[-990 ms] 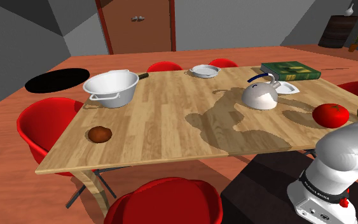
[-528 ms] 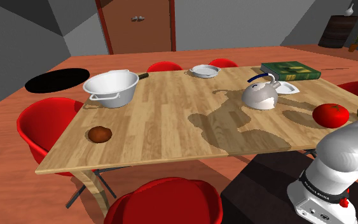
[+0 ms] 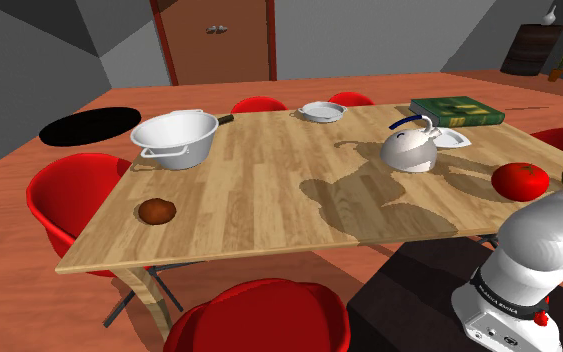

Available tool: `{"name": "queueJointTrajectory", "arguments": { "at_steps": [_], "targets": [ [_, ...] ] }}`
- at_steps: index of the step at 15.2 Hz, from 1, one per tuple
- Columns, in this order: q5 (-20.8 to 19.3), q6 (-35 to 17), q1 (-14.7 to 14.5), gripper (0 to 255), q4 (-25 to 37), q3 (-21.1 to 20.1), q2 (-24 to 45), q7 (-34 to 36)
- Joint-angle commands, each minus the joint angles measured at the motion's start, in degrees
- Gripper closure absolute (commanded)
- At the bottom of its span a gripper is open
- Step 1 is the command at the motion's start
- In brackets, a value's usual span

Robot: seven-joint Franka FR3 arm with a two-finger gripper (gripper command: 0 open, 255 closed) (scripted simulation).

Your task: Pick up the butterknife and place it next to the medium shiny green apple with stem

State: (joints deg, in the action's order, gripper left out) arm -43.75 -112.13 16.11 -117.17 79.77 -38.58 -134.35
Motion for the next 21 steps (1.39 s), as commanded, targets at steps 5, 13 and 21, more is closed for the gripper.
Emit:
{"name": "queueJointTrajectory", "arguments": {
  "at_steps": [5, 13, 21],
  "targets": [
    [-2.1, -4.0, -1.3, 255, -2.9, 3.5, -0.3, 1.3],
    [-5.2, -8.9, -4.0, 255, -5.6, 8.9, -0.8, 3.0],
    [-6.8, -11.0, -5.6, 255, -6.6, 11.7, -1.1, 3.9]
  ]
}}
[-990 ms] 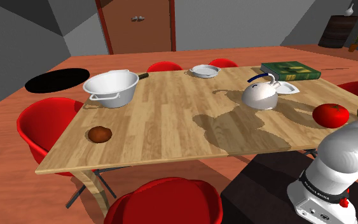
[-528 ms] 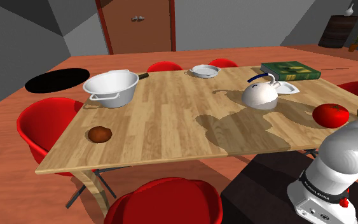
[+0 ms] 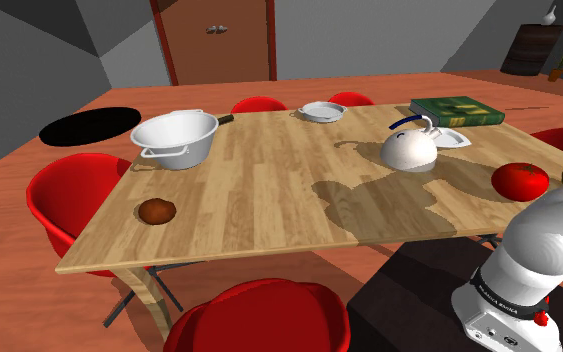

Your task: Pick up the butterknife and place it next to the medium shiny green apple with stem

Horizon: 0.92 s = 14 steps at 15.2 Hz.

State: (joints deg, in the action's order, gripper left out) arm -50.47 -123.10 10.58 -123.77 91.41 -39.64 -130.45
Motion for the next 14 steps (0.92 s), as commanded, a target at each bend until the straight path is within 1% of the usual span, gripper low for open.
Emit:
{"name": "queueJointTrajectory", "arguments": {
  "at_steps": [1, 4, 5, 10, 13, 14],
  "targets": [
    [0.0, 0.0, -0.1, 255, 0.0, 0.1, 0.0, 0.0],
    [0.0, 0.0, 0.0, 255, 0.0, 0.1, 0.0, 0.0],
    [0.0, 0.0, 0.0, 0, 0.0, 0.1, 0.0, 0.0],
    [0.0, 0.0, 0.0, 0, 0.0, 0.1, 0.0, 0.0],
    [3.2, 4.1, 4.4, 0, 1.0, -6.5, 0.7, -1.6],
    [3.9, 5.3, 5.4, 0, 1.4, -8.2, 0.7, -2.0]
  ]
}}
